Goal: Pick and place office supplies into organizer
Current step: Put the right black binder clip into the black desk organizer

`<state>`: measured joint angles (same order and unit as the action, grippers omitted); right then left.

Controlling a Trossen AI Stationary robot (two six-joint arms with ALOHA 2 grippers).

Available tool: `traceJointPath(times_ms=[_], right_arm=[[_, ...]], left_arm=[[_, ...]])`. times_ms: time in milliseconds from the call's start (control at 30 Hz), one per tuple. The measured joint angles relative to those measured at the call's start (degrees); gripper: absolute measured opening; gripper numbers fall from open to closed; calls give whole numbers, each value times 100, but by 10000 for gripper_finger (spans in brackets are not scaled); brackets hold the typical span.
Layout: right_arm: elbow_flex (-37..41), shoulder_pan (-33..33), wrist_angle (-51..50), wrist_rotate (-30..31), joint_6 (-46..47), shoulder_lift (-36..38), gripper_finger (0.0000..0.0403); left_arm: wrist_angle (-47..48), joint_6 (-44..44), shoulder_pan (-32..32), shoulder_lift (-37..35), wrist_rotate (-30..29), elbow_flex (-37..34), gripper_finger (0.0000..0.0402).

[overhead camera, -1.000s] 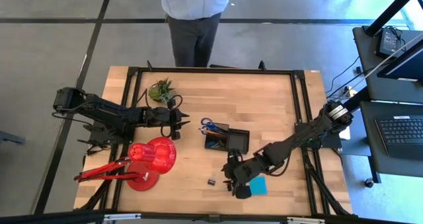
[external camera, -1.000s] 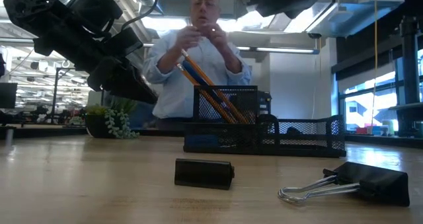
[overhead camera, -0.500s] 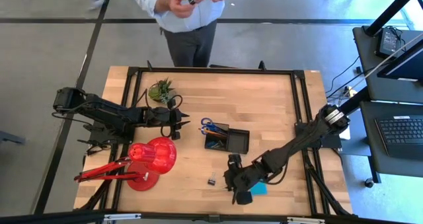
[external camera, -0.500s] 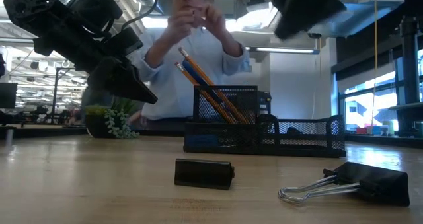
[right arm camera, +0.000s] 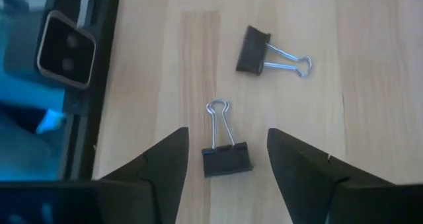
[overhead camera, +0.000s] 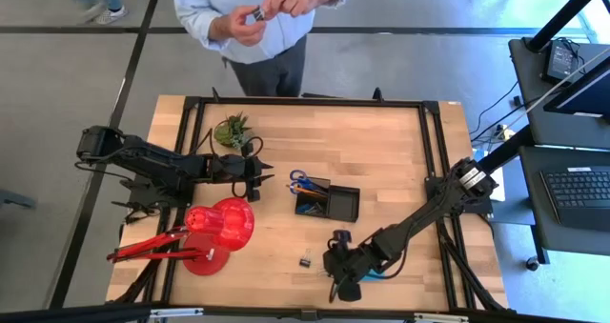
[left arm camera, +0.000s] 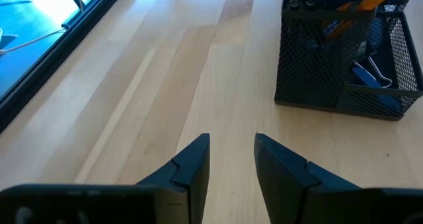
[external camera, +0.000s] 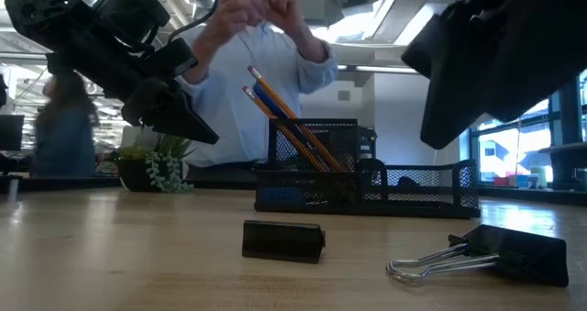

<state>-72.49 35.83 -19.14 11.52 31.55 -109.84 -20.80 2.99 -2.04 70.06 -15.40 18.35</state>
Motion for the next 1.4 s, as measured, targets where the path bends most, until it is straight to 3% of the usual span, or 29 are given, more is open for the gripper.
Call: traceJointPath(times_ms=[133, 300, 633, 1400], right_arm=[[0, -4, 15, 1, 589, 0, 208], [0, -2, 9, -4, 343, 0, 208], [-2, 83, 4, -52, -1501, 0, 208], [-13, 234, 46, -17, -822, -542, 208]], left_arm=[[0, -29, 0, 0, 0, 0, 113], [0, -29, 0, 0, 0, 0, 113], [0, -31, 1, 0, 0, 0, 113], [0, -75, 0, 0, 0, 0, 113]])
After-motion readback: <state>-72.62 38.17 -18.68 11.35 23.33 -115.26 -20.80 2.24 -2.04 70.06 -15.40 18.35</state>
